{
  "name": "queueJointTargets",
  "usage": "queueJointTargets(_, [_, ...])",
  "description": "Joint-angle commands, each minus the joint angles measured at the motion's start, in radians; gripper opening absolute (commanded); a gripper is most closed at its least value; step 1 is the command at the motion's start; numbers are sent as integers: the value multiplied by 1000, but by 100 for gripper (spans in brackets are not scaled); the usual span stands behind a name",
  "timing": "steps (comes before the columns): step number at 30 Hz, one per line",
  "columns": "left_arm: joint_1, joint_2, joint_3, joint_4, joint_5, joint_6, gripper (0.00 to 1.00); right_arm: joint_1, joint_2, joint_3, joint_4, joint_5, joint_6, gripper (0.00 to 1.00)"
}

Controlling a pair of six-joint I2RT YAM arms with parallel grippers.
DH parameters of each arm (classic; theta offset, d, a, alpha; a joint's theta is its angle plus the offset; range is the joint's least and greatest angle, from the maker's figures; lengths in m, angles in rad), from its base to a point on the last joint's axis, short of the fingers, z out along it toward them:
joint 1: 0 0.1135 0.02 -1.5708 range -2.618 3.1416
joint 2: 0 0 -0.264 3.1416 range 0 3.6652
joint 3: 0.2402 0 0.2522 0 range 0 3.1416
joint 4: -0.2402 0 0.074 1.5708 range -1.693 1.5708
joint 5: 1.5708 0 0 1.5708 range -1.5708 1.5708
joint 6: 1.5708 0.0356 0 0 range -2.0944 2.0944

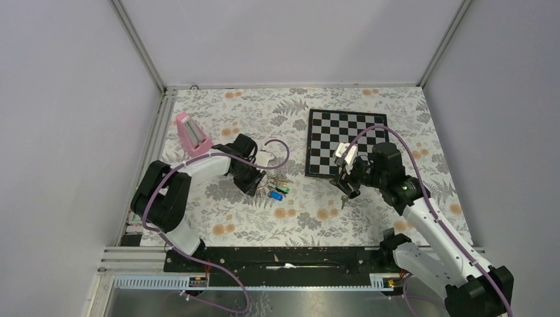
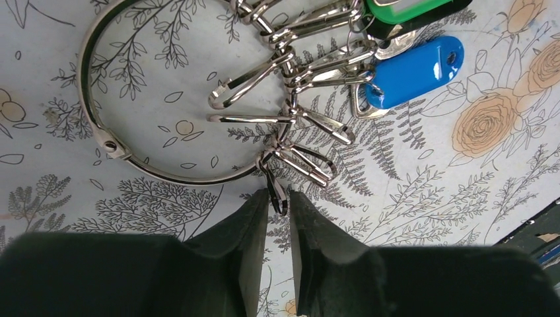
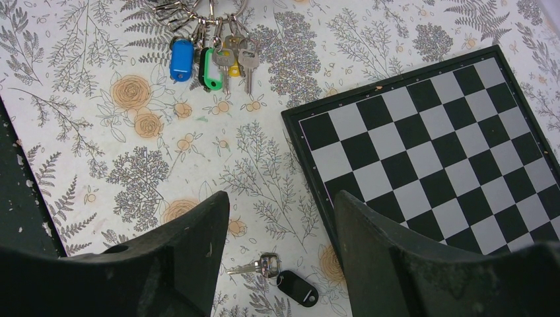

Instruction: Put the keys on the keyring

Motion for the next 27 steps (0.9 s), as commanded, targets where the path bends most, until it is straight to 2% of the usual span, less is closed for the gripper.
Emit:
queueJointTargets(1, [-2,-6,-3,11,-25,3,22,-7,-12,0,21,-21,-13,67])
queueJointTargets(13, [0,-83,2,-16,-47,26,8,-7,-10,0,21,-21,-12,68])
queueJointTargets(20, [0,-146,60,-97,-75,80,2,-7,-10,3,23,-25,-10,68])
queueJointTargets(27, [-3,-197,166,-187,67,178,0,-7,-13,19,26,-83,14,68])
